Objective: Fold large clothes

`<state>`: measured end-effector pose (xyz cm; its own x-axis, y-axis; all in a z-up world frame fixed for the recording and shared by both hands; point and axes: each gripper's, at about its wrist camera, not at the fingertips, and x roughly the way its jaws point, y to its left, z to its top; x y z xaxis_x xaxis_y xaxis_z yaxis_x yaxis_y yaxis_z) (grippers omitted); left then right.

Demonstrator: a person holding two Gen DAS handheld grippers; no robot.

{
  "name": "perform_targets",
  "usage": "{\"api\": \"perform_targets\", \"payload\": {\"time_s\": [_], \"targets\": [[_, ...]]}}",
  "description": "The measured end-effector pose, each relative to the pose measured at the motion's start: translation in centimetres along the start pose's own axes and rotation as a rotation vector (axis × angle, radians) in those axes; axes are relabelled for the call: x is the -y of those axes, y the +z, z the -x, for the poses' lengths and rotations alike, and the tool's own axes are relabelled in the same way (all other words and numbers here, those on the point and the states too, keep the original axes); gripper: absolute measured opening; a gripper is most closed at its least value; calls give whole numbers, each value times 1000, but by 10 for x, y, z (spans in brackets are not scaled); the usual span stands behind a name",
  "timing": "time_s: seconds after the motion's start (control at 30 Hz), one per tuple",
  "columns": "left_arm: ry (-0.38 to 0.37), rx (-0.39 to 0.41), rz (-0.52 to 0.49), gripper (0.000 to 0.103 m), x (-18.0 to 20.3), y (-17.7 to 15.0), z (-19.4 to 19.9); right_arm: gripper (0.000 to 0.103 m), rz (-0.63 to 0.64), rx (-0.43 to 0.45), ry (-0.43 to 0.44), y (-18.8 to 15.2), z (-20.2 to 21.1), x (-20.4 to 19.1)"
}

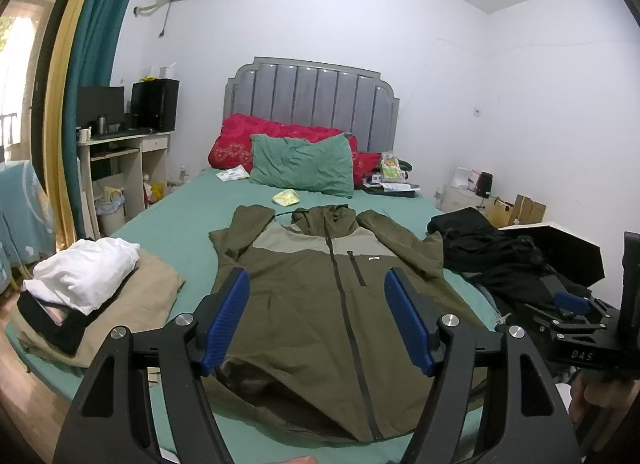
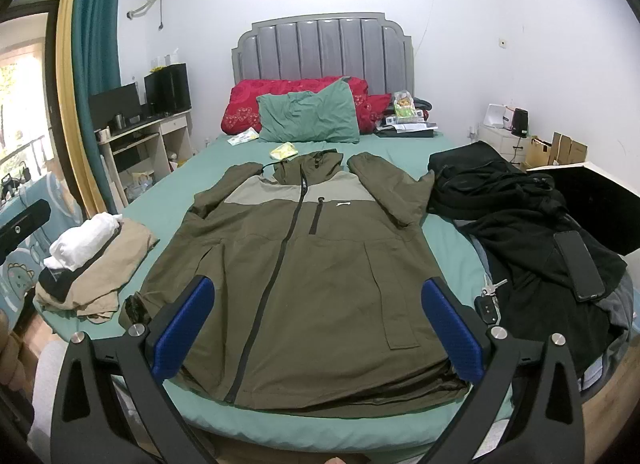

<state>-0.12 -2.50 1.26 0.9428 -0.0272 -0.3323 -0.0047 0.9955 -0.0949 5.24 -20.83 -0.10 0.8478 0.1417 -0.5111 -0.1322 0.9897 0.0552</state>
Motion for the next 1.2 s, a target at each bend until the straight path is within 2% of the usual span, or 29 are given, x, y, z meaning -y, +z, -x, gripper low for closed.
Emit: {"api": "perform_targets", "payload": {"time_s": [1.2], "targets": [[-24,12,15,73,10,2,4,102,-6,15,3,6,7,3]]}}
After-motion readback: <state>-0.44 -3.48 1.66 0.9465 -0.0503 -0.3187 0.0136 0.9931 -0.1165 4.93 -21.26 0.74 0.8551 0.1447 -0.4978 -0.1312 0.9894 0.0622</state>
